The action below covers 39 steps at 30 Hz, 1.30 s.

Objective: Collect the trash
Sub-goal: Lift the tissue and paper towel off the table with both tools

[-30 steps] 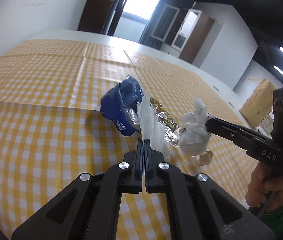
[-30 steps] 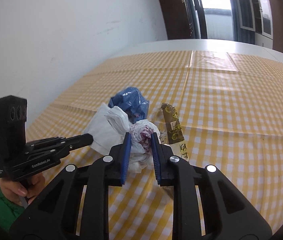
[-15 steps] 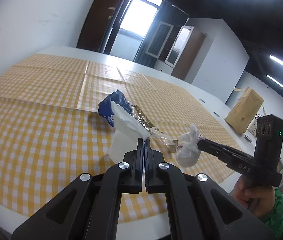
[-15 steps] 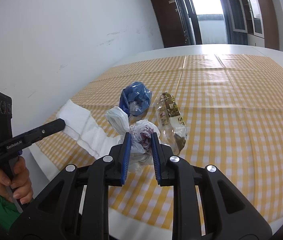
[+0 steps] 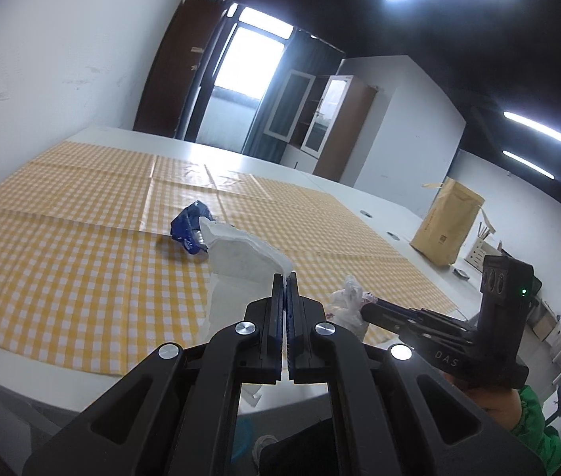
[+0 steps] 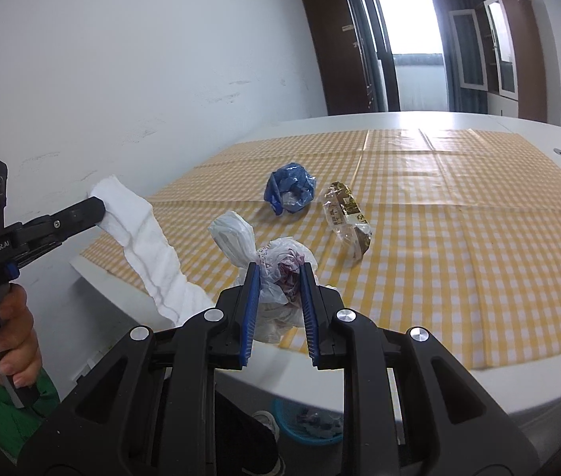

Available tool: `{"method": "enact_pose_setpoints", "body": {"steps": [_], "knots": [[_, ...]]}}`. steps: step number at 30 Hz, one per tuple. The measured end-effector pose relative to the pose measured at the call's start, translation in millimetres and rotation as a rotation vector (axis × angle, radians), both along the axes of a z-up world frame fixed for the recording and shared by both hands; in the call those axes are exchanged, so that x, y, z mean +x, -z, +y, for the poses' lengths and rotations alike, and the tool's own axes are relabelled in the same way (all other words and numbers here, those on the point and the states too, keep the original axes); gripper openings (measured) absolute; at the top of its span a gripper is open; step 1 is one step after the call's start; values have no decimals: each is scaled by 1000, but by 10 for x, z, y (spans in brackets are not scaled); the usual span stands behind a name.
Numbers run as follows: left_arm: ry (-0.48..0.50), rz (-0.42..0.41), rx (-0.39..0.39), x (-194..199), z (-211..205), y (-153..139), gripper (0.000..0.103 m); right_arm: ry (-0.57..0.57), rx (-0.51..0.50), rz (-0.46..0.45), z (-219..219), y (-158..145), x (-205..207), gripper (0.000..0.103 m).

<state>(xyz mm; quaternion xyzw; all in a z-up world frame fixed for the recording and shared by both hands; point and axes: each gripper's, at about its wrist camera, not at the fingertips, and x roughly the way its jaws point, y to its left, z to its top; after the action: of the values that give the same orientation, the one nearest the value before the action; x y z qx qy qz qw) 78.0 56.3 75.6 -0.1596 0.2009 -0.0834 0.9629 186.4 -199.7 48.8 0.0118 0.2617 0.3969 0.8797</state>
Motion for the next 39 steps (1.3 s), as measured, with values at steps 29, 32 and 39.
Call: {"method": "enact_pose_setpoints", "body": {"steps": [29,32,39], "knots": [[126,202,64,-667,-552,967,0,-14,-107,81,-470,890,-858,19],[124,236,61,-616,-531,1147,0,-16,-135,107,-410,1095,-833,19],[128,301,62,-410,-536,1607,0,-8,-168,214,-270,1633,-640,19]]}}
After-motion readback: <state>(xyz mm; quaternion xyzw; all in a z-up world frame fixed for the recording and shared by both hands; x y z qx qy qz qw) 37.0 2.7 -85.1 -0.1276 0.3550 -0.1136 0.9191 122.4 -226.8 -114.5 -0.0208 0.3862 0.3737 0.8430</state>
